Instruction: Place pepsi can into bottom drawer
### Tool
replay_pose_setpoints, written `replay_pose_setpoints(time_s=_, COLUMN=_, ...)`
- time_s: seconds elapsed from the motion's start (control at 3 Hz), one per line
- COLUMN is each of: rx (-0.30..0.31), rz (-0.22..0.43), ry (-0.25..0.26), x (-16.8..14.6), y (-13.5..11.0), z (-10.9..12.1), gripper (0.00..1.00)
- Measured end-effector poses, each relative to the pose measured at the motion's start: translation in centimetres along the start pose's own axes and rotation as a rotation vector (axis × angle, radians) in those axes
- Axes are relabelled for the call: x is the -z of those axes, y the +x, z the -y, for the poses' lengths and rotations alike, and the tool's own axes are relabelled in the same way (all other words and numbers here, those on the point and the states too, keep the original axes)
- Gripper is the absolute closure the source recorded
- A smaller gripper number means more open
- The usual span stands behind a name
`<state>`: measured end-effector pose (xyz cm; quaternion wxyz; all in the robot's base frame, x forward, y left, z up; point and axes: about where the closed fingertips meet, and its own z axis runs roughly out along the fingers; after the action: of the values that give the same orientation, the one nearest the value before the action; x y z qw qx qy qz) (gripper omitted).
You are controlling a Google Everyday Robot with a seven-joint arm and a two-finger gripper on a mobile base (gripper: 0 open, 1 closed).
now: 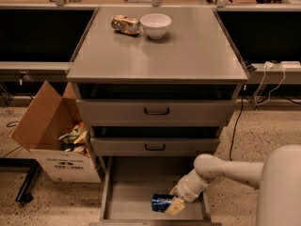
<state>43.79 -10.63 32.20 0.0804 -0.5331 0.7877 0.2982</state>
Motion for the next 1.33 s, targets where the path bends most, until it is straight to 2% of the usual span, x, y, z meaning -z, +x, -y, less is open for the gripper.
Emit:
replay_pose_setpoints(time_s=0.33, rx=-0.02, rz=0.013, ry=-0.026, x=-3.9, y=1.1, z=2.4, gripper=1.0)
replay_pose_setpoints(time_s=1.33, rx=-0.111, rz=0.045, ry=-0.012, x=-9.5, y=2.5, z=11.1, gripper=1.0)
